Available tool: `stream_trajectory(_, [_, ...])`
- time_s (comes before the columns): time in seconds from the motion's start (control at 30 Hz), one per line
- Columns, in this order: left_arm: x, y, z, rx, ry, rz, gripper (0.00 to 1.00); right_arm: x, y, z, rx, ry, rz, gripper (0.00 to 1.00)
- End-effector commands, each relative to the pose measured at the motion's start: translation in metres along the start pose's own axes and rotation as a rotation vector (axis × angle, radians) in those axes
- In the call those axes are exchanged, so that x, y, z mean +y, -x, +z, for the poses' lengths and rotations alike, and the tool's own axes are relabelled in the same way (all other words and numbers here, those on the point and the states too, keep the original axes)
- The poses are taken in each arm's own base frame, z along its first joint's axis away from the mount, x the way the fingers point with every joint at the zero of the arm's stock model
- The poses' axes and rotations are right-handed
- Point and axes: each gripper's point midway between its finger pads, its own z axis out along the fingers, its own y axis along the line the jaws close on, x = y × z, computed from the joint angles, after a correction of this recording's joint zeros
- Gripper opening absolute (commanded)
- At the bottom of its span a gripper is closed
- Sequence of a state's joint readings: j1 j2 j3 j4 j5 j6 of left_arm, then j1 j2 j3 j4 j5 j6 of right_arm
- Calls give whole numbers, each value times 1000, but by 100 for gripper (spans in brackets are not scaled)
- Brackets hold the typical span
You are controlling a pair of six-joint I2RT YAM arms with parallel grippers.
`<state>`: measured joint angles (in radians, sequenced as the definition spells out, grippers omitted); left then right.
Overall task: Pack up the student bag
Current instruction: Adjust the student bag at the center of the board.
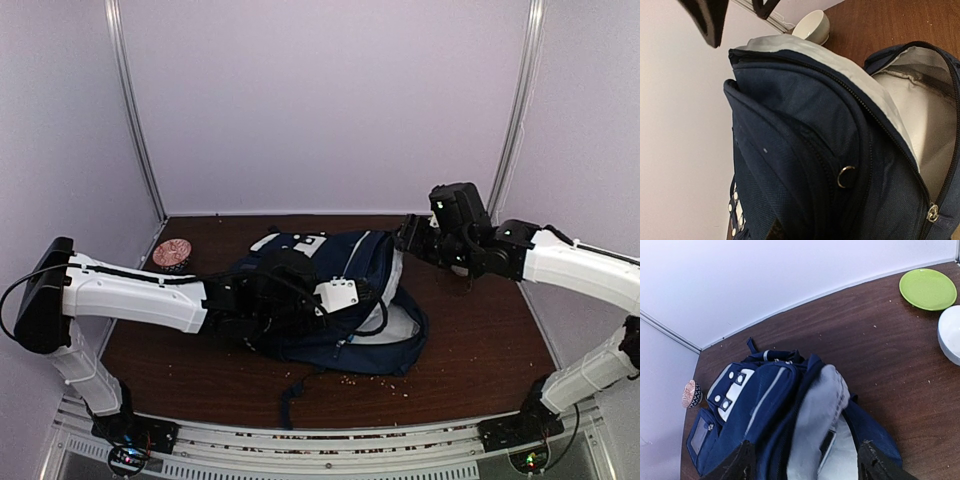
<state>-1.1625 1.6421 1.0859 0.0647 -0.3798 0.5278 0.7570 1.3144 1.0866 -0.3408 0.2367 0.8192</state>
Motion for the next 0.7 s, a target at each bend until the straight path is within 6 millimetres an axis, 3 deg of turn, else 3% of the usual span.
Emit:
stream_trajectory(0.0, [40, 8, -2, -25, 162, -110, 0, 16, 28, 13, -48, -32, 4, 70])
stream_trajectory(0.2, [44, 9, -1, -20, 185, -122, 0, -21, 0, 40, 63, -179, -62, 63])
stream_trajectory(0.37, [51, 6, -5, -13, 229, -125, 0, -60, -21, 34, 120, -250, -98, 52])
stream_trajectory(0.53, [58, 5, -9, -19, 269, -142, 0, -95, -28, 20, 119, -289, -78, 40])
stream_trajectory(0.67, [57, 4, -6, -14, 268, -152, 0, -97, -39, 19, 144, -244, -31, 25])
